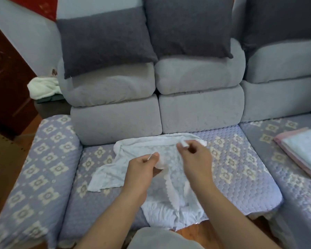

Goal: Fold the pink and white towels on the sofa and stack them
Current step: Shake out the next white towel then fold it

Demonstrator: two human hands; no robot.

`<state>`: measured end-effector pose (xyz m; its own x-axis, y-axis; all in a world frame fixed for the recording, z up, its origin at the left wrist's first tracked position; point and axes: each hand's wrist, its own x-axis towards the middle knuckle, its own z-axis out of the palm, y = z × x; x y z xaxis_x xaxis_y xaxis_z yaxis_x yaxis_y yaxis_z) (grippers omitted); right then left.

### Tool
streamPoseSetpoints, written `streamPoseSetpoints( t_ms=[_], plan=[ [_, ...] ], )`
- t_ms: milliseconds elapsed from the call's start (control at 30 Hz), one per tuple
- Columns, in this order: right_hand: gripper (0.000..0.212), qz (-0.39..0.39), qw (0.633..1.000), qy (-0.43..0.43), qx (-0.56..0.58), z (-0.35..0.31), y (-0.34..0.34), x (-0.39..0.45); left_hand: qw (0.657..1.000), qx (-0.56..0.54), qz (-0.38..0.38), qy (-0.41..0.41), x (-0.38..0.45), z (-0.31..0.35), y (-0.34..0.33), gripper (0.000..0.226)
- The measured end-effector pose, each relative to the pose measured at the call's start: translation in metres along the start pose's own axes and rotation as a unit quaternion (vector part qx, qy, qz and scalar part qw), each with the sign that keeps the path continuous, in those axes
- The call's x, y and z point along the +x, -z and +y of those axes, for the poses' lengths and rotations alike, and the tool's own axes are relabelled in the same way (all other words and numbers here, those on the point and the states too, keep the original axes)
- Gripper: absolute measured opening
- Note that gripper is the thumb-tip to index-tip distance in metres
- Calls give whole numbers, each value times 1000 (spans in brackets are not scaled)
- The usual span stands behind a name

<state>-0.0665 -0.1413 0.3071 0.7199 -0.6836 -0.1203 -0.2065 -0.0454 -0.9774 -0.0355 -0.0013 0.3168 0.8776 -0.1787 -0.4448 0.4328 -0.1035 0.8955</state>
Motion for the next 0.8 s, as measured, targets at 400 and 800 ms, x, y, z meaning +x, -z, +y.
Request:
streamPoseSetpoints(
  t_ms=[400, 800],
  plan=[
    [22, -63, 979, 159, -114, 25, 7, -36, 993, -94, -59, 42, -30, -1, -31, 40],
    [34, -99, 814, 423, -385, 49, -1, -52, 997, -60, 17, 52, -40, -5, -36, 30]
  ],
)
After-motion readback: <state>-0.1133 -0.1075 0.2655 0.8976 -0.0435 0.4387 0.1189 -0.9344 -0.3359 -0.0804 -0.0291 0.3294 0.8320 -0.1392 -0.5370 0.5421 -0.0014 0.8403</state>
